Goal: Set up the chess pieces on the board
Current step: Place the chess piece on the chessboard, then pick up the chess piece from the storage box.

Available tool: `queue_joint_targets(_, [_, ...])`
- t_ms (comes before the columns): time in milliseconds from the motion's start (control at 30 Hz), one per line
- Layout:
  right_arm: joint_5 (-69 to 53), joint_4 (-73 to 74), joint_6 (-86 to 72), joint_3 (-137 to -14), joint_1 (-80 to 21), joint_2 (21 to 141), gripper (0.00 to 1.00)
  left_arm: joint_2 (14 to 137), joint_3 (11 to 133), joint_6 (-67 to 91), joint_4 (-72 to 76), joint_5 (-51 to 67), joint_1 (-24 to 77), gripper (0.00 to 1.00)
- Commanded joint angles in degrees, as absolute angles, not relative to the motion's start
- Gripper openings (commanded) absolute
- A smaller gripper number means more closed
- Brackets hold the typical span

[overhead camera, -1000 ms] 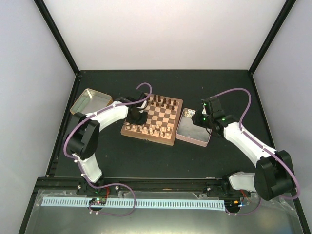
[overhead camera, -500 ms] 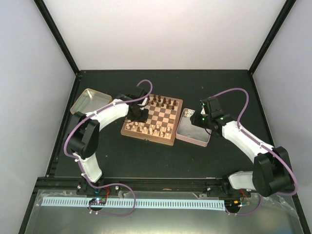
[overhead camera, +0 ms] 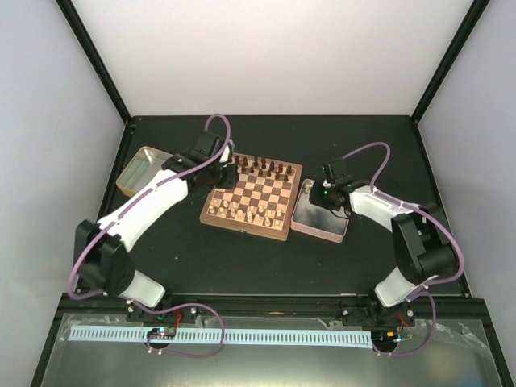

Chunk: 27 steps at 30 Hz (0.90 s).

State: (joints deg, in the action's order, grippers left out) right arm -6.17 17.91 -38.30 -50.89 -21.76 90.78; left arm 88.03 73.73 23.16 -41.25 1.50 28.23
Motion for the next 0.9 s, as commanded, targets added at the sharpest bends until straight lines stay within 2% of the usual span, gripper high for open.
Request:
queue_joint_targets(0, [-4.60, 12.50, -38.52, -54.69, -21.50, 93.94, 0.26, 81.78, 71.04, 26.05, -42.50, 2.68, 28.03, 0.38])
queue_joint_targets(300, [-1.69, 12.56, -39.86, -59.71, -21.53, 101.92, 0.25, 76.20, 67.87, 27.98, -43.11, 5.95, 28.36, 0.40])
queue_joint_targets(867, [-1.54, 13.58, -37.35, -62.04, -21.66, 108.20, 0.21, 76.98, 68.33, 29.00, -42.89, 6.68, 29.29, 0.41])
